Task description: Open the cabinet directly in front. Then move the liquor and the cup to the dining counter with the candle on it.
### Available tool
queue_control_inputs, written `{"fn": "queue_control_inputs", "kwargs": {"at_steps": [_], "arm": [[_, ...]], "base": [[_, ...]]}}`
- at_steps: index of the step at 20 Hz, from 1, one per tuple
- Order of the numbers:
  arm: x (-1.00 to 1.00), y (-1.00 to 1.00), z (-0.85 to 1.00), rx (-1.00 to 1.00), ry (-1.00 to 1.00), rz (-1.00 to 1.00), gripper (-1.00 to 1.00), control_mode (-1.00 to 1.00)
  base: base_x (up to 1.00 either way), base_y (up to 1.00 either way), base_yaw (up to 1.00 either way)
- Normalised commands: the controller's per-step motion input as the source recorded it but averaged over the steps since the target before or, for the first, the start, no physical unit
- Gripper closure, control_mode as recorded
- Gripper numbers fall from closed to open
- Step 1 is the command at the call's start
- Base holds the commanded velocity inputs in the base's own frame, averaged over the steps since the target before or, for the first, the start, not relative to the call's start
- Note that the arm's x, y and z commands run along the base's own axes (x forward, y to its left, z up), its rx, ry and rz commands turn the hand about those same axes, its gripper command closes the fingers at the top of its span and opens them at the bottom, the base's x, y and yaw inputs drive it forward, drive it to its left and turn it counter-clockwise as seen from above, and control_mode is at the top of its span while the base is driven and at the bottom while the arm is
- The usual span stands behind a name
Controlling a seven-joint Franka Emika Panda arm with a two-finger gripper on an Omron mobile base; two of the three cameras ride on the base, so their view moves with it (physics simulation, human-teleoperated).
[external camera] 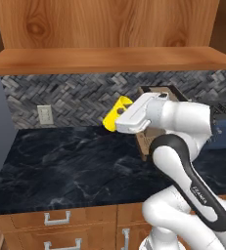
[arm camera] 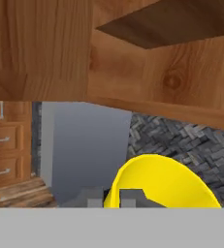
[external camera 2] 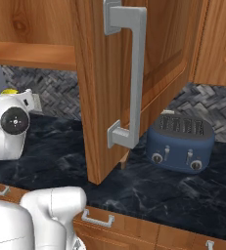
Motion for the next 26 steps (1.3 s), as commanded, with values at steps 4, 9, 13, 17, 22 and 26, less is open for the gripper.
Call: {"fn": "queue_control_inputs", "kwargs": {"at_steps": [4, 9, 13, 17, 22, 26], "arm": [[0.06, 0.89, -0.37, -0.22, -0.14, 0.00, 1.00, -1.00], [0.18, 0.58, -0.15, -0.12, -0.08, -0.03, 1.00, -1.00], [0.00, 0.00, 0.00, 0.00, 0.00, 0.00, 1.00, 1.00], [0.00, 0.00, 0.00, 0.00, 0.00, 0.00, 1.00, 1.00], [0.00, 0.00, 0.00, 0.00, 0.00, 0.00, 1.00, 1.00], [0.00, 0.00, 0.00, 0.00, 0.00, 0.00, 1.00, 1.00]], "base": [[0.00, 0.00, 0.00], [0.00, 0.00, 0.00], [-0.52, 0.16, 0.24], [-0.73, 0.68, 0.67], [-0.23, 0.56, 0.86], [-0.26, 0.74, 0.82]]}}
